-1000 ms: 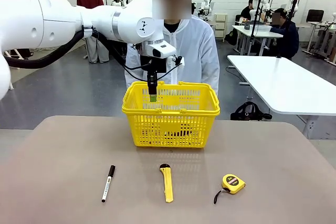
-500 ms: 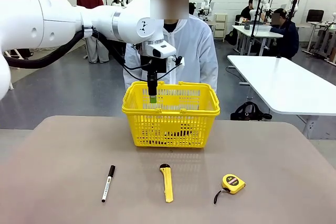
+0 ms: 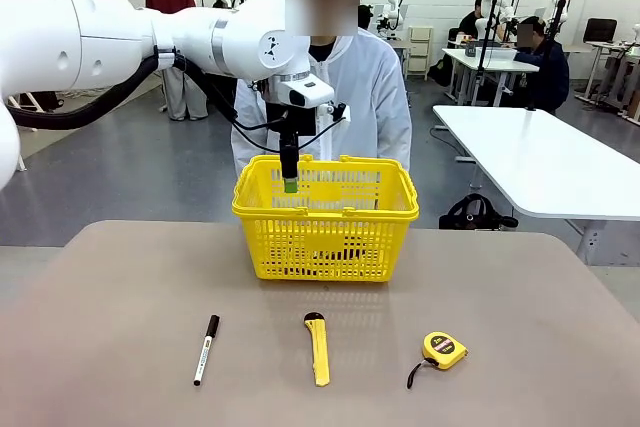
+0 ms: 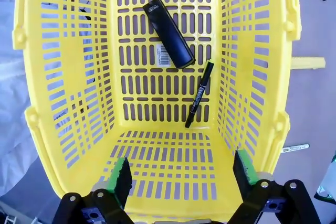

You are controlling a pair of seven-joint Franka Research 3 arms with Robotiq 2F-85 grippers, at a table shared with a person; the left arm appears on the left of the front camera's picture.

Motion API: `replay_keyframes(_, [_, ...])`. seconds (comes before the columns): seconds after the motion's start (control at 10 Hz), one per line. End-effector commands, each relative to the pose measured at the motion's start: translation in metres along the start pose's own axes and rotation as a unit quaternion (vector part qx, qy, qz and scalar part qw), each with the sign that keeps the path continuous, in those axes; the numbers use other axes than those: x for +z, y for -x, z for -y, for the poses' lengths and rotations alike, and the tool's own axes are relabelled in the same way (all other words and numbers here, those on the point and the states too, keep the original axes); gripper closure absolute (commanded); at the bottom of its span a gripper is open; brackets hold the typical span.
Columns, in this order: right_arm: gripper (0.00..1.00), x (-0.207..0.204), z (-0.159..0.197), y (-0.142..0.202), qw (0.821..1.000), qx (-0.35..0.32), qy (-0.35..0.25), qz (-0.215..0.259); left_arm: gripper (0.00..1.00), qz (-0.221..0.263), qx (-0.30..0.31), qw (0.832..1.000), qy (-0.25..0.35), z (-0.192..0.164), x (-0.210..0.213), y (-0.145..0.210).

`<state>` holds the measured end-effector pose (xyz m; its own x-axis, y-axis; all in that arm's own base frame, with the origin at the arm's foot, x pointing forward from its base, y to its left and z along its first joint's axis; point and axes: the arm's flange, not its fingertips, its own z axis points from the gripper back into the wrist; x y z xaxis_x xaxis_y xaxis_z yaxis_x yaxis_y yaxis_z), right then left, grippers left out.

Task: Place the items the person wants into the basket.
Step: Pick up the item the person points to and place it in the Market Basket.

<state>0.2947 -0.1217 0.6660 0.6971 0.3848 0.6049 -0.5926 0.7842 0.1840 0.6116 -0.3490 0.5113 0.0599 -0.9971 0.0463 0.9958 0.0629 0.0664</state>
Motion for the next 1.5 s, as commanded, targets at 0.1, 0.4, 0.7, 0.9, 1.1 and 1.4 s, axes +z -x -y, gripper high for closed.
replay_keyframes(0.1, [0.00,0.000,0.002,0.001,1.000,0.001,-0.004,0.002,0.00,0.045,0.035,0.998,0.009,0.039,0.056,0.049])
replay_keyframes(0.4, [0.00,0.000,0.002,0.001,1.000,0.001,-0.004,0.002,0.00,0.109,0.146,0.981,-0.072,0.177,0.164,0.198])
replay_keyframes(0.7, [0.00,0.000,0.002,0.001,1.000,0.001,-0.004,0.002,0.00,0.218,0.230,0.937,-0.145,0.278,0.247,0.318])
replay_keyframes(0.9, [0.00,0.000,0.002,0.001,1.000,0.001,-0.004,0.002,0.00,0.240,0.256,0.924,-0.154,0.301,0.253,0.370])
replay_keyframes(1.1, [0.00,0.000,0.002,0.001,1.000,0.001,-0.004,0.002,0.00,0.237,0.268,0.922,-0.152,0.320,0.232,0.394])
replay_keyframes(1.4, [0.00,0.000,0.002,0.001,1.000,0.001,-0.004,0.002,0.00,0.257,0.273,0.917,-0.135,0.315,0.200,0.404])
